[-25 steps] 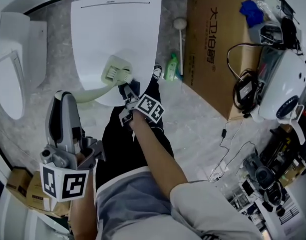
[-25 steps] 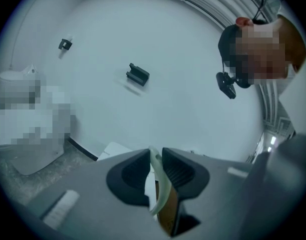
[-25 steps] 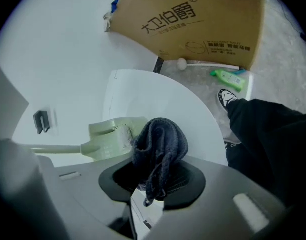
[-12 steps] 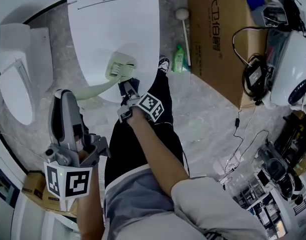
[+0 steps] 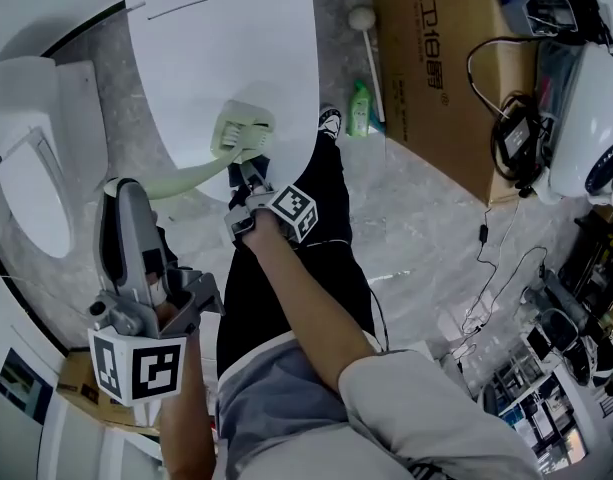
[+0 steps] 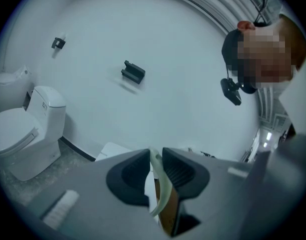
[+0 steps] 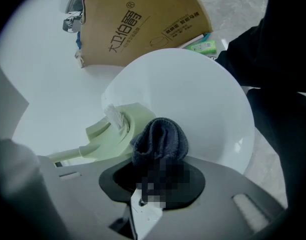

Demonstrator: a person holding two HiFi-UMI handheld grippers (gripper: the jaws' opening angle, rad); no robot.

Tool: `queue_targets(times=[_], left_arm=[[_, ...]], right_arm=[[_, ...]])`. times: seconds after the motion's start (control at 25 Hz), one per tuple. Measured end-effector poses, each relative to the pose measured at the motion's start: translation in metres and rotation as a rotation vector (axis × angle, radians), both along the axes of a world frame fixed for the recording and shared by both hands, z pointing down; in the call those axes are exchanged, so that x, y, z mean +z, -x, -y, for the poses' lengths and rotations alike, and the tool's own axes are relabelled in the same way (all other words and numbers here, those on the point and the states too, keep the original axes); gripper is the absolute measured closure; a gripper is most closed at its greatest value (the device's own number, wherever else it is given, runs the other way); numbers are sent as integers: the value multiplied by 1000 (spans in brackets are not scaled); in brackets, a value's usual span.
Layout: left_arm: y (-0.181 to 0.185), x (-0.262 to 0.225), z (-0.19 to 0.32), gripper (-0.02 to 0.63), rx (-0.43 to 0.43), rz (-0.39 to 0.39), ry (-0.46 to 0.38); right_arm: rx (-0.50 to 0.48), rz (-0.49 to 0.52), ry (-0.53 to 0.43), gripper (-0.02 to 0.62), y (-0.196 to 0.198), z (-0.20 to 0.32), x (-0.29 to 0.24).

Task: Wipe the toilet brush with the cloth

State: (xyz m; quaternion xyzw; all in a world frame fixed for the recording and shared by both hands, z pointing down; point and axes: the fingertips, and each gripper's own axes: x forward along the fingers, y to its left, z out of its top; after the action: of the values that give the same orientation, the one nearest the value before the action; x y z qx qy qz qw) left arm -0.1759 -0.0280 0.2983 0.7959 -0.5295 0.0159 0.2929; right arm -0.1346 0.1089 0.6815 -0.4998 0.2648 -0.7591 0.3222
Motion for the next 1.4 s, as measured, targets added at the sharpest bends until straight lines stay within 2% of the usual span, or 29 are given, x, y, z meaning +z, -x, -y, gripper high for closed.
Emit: queue_targets(times=[0.24,0.36,0.56,0.84,1.04,1.4], left_arm=[[-3,-1,-2,606,14,11,-6],[-4,-1,-3,606,30,35,-8],[2,-2,-2,606,20,31,2],[-1,-3,0,606,7,21,2],[-1,-5,-2,606,-1,16,-1],[-1,-8,-3,606,-8,14,5]], right_arm=[[35,59,-15,499,10,7,-7],[7,68,-41,499,18,13,-15],[-19,83,-64,499,27,17,-27],[-81,92,-104,499,34,22,-49],[-186,71,-147,498,39,24,-69],[-258,69,-175,499,45,28,-89]])
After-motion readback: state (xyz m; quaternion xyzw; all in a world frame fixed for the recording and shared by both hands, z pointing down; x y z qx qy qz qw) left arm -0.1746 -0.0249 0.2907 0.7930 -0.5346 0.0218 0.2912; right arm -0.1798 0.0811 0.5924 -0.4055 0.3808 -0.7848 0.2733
